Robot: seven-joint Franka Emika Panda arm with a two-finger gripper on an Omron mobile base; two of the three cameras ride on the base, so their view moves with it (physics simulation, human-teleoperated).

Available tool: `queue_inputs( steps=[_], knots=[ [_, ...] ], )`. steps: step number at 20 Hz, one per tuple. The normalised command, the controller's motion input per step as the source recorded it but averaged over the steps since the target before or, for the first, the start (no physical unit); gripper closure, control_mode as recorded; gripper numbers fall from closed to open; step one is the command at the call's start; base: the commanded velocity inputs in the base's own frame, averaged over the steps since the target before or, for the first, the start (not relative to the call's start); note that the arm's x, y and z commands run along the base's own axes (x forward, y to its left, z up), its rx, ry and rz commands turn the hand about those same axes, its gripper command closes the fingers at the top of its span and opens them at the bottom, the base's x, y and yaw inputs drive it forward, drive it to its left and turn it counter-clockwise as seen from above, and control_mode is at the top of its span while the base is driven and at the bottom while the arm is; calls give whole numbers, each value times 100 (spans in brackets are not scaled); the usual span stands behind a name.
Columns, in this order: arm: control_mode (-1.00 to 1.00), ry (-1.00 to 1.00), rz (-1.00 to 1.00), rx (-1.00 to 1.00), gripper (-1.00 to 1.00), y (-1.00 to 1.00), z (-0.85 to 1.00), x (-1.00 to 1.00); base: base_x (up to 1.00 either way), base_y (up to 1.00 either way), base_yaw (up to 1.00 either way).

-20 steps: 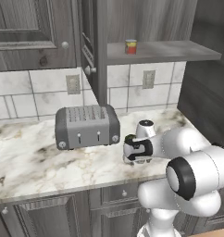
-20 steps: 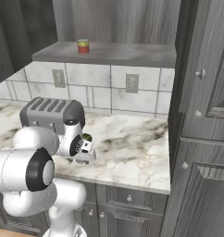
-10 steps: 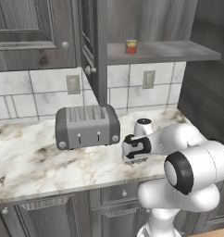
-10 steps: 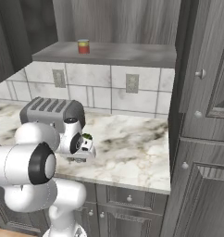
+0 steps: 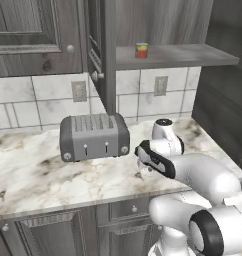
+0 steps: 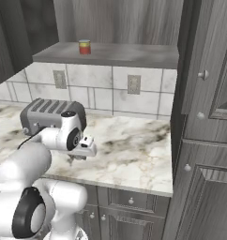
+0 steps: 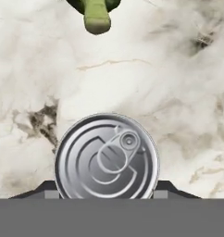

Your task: Restock the canned food cabinet by taking the new fresh canned food from the counter and placing it in the cabinet. Then, take the old canned food from the cabinet and place it on the counter.

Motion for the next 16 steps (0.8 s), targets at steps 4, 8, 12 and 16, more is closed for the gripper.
queue_inputs(
  steps=[4,8,12,16],
  knots=[
    [-100,-39,-6,0,100,-53,100,-100,0,0,0],
    [-100,-51,-3,0,100,-55,100,-96,0,0,0],
    [-100,-62,0,-3,100,-41,100,-72,0,0,0],
    [-100,-61,0,-4,100,-21,100,-45,0,0,0]
  ],
)
